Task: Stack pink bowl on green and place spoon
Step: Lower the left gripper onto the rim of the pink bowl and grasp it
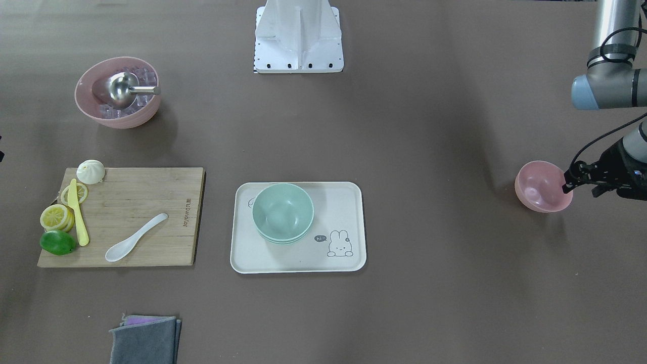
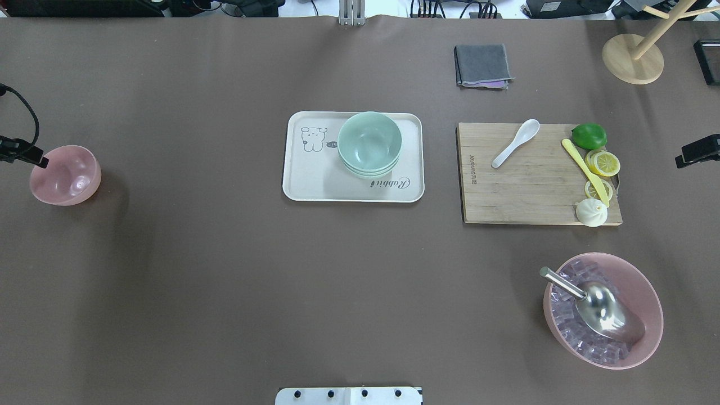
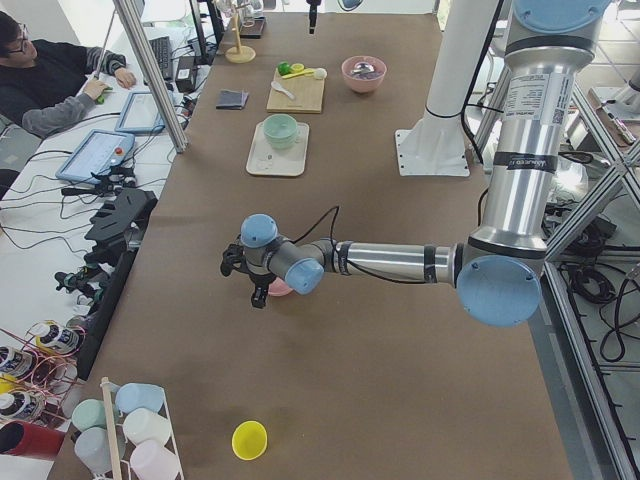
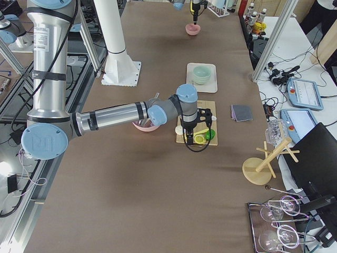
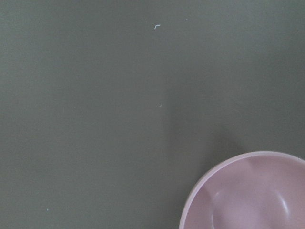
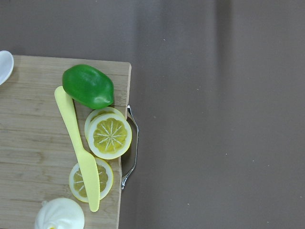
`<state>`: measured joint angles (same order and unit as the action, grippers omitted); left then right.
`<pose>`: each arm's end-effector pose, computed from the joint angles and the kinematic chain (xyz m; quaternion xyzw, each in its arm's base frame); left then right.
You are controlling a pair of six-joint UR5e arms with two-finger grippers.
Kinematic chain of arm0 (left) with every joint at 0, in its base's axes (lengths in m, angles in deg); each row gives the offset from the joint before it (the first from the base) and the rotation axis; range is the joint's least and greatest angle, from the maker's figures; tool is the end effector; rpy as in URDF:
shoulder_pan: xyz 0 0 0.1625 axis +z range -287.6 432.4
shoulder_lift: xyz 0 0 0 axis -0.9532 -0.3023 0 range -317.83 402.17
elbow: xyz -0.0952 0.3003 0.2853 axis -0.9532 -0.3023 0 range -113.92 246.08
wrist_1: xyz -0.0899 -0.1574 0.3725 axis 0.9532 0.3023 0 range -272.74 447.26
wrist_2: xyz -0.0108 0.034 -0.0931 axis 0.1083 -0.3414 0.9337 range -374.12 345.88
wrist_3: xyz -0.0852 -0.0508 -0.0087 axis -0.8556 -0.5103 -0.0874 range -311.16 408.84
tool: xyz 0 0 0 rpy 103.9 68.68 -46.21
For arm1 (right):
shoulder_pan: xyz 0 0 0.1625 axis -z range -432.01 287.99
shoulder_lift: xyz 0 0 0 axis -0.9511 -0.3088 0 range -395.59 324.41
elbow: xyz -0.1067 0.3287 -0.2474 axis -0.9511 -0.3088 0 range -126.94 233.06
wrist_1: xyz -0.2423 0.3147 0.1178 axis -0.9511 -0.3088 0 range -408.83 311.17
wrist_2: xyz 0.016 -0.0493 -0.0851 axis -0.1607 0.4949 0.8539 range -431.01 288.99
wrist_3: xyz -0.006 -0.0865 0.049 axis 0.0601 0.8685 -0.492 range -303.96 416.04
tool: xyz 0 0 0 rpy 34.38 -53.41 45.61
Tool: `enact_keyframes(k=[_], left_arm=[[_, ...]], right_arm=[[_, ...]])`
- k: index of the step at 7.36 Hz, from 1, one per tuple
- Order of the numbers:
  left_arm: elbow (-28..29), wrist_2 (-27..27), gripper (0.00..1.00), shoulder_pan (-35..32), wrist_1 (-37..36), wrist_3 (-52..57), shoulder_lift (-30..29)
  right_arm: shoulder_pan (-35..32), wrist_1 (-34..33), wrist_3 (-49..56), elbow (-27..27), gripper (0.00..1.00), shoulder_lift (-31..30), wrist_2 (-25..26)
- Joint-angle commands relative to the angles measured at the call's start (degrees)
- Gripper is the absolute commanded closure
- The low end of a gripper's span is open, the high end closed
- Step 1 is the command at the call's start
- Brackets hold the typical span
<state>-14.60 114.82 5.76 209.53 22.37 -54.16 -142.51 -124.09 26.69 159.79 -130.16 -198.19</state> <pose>0.1585 -0.5453 0.6242 0.0803 0.3928 0.0594 0.9142 -0.0895 -0.4716 0.5293 0.0725 -0.3735 0.0053 0.9248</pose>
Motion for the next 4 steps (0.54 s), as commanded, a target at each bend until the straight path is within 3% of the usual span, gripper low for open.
enact_keyframes(k=[1, 2, 3, 4], left_arm=[[0.4, 0.1, 0.52, 1.6, 0.6, 0.0, -0.2], [0.4, 0.2, 0.53, 1.8, 1.1, 0.0, -0.2], [0.4, 0.4, 0.69, 1.8, 1.1, 0.0, -0.1], [0.2, 0.4, 0.98, 1.7, 1.2, -0.1, -0.2]], right_arm=[[0.0, 0.3, 0.0, 0.0, 0.0, -0.1, 0.0], [0.0, 0.3, 0.0, 0.0, 0.0, -0.1, 0.0], [0.0, 0.3, 0.0, 0.0, 0.0, 0.0, 0.0], [0.0, 0.3, 0.0, 0.0, 0.0, 0.0, 0.0]])
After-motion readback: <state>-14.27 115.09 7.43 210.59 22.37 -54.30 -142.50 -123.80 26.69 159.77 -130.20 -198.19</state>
